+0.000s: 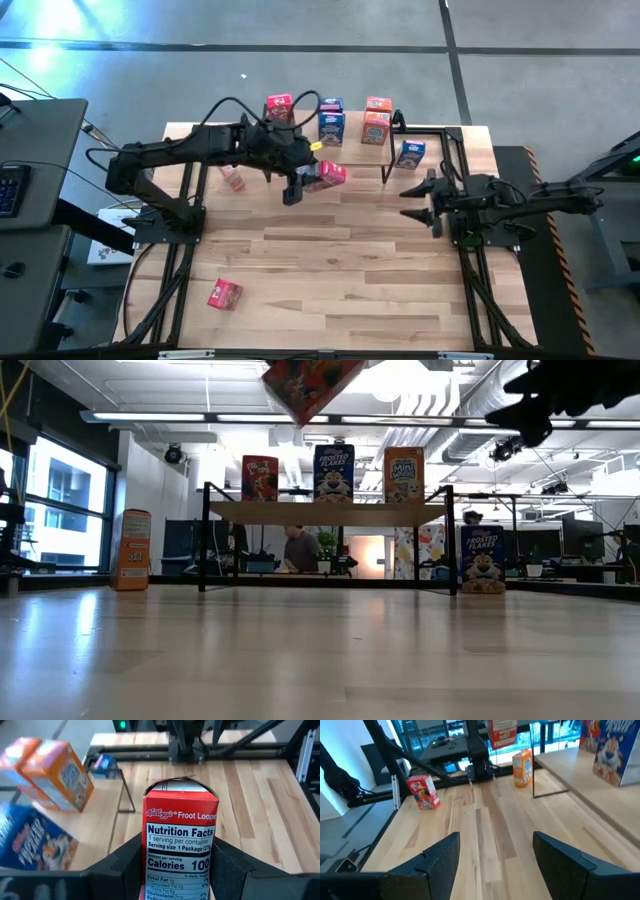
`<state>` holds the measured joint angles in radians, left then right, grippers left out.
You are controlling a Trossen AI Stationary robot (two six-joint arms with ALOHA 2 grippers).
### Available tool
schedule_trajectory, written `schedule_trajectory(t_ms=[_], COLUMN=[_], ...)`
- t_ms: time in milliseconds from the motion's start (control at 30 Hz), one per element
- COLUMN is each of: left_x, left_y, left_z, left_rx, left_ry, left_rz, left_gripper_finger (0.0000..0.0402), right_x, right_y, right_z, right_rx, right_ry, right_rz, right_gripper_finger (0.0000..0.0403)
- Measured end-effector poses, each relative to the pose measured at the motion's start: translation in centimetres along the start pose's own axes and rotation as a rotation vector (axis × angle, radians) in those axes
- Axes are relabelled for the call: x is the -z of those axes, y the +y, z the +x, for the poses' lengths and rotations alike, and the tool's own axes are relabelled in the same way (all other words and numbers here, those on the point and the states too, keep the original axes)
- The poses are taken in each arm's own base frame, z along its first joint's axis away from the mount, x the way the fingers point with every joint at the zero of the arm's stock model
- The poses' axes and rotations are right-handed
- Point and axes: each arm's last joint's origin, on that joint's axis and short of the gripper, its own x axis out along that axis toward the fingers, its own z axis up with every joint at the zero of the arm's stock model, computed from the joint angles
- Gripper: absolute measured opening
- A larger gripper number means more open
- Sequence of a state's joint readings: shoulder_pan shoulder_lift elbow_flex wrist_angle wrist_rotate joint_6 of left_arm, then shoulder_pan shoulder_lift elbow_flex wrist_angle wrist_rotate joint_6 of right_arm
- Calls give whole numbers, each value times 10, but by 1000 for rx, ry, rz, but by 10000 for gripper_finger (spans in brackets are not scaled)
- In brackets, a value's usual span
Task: Stack cereal on shelf
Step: Put the right red cereal box on the shelf
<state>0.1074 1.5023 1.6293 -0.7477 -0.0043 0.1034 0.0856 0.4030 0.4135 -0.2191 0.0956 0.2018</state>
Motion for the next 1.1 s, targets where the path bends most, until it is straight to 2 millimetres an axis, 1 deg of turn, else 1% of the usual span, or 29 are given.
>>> schedule_trajectory(t_ms=[100,267,433,667,867,933,1100], left_x=[12,41,68,101,124,129,141], left_y=[0,1,5,7,4,5,4], left_z=[3,-1,-10,-17,-10,-7,0], left_rx=[-4,-23,-63,-101,-111,-139,-179], left_ry=[-17,-87,-232,-407,-500,-518,-567], left_rz=[-12,-46,-84,-102,-103,-109,-111], left_gripper_finger=[170,170,170,170,170,170,170], right_x=[5,14,26,51,72,78,86], right_y=[-1,-2,-4,-7,-11,-12,-13], right_z=[2,4,9,16,21,22,23], right_rx=[0,3,2,-52,-63,-72,-106], right_ry=[7,22,20,-6,-25,-43,-49], right_rz=[3,-1,-2,4,8,11,6], right_gripper_finger=[244,244,244,244,244,244,244])
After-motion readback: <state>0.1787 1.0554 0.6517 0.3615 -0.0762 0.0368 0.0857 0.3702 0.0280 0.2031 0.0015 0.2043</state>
